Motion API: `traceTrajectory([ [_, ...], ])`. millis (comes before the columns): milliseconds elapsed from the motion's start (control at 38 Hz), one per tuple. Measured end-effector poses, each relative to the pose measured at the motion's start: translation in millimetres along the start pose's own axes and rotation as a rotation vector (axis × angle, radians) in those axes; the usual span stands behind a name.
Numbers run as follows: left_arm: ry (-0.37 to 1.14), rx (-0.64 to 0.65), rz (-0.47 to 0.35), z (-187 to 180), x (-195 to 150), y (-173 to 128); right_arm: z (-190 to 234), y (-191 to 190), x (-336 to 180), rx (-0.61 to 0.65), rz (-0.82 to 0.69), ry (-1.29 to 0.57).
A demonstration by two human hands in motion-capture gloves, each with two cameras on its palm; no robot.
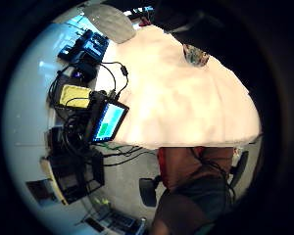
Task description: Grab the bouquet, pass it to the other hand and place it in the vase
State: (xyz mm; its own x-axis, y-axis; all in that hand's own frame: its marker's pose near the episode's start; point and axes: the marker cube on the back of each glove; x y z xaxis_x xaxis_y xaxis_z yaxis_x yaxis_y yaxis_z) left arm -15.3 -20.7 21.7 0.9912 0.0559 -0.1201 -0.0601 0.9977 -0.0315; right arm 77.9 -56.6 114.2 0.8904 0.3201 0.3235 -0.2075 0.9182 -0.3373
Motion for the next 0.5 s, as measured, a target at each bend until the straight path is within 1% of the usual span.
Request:
traceTrajectory([
  [79,0.007,0.001,0.006,-1,2,0,-6,-8,3,0.173,0.076,0.029],
  [131,0.006,-0.001,0.006,-3,4,2,-11,-11,7,0.263,0.103,0.062],
  [184,0.007,-0.004,0.002,-5,6,3,-16,-9,11,0.305,0.129,0.104],
  [237,0.011,-0.006,0.001,-6,8,3,-21,-6,15,0.321,0.154,0.149],
  [289,0.020,-0.007,0.003,-8,11,2,-26,-7,14,0.349,0.147,0.144],
  [368,0.045,-0.002,0.015,-10,15,-3,-31,-15,1,0.390,0.063,0.018],
  [447,0.091,0.030,0.038,-13,23,-11,-33,-12,-14,0.370,-0.056,-0.148],
  [500,0.152,0.071,0.054,-20,33,-16,-36,-5,-26,0.354,-0.137,-0.265],
])
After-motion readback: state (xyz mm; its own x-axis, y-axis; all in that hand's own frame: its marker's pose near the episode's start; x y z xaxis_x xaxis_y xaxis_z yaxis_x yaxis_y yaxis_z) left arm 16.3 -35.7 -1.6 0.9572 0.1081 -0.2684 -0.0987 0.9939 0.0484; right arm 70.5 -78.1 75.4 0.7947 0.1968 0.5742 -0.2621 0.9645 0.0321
